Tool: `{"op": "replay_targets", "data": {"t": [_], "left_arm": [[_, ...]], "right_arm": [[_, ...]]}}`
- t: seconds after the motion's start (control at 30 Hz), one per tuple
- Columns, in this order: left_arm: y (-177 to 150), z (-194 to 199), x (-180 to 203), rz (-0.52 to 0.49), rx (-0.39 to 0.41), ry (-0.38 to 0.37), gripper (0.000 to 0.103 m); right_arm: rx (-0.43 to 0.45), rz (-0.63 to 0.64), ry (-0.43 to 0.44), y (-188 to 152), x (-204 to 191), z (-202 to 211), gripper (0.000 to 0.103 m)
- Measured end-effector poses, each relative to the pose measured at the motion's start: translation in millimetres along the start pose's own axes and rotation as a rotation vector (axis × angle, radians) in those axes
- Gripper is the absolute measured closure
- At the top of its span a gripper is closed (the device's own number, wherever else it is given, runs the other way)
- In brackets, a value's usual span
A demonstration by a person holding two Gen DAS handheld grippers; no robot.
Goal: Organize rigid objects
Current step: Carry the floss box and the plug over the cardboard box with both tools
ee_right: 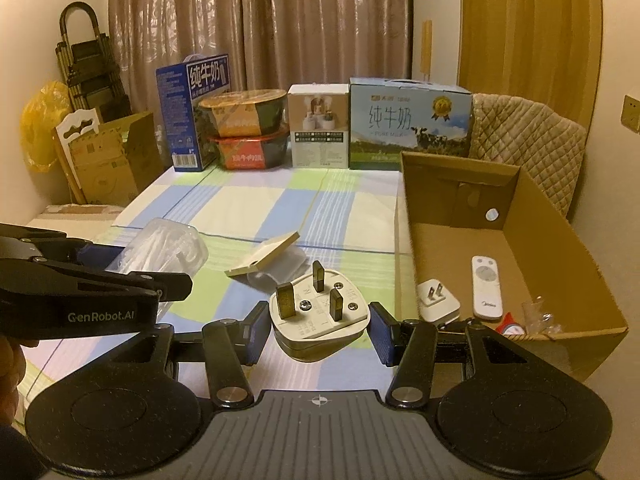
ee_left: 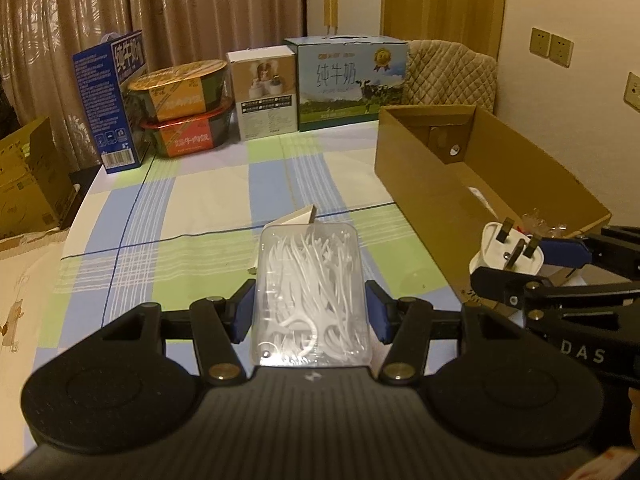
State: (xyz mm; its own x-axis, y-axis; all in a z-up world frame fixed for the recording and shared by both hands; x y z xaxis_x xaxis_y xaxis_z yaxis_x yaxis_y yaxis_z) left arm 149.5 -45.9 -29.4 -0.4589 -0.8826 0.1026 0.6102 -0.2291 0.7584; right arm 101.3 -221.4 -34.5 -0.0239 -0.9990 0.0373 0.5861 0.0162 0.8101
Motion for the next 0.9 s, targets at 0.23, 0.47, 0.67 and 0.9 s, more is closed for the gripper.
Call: {"op": "replay_targets", "data": {"t": [0.23, 0.47, 0.67, 0.9], "left_arm": [[7, 1, 13, -0.019, 0.012, -0.018, 0.051], [18, -2, 29, -0.044, 0.020, -0.043, 0.051], [33, -10, 50, -0.071, 0.033, -0.085, 0.051], [55, -27, 83, -0.106, 0.043, -0.138, 0.051]], "right_arm": [[0.014, -0.012, -0.013, 5, 12, 6, 0.054], [0.042, -0.035, -0.030, 16, 32, 14, 0.054], [0.078, -0.043, -0.082, 33, 62, 23, 0.054], [0.082, -0.061, -0.156, 45, 109, 14, 0.054]]}}
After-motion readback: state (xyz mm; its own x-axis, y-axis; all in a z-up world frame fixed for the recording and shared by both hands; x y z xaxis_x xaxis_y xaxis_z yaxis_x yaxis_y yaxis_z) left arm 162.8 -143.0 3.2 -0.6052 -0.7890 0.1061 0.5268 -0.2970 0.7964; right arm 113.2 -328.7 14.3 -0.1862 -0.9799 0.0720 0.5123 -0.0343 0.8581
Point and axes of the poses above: each gripper's, at about its wrist camera, not at the fingertips, and z roughly against the way its jaws point, x to its right, y to its top, the point moved 1 cm from there along -z, roughly the way its jaws point, and after that the axes turned 12 degrees about -y, right-handed, at the moved point
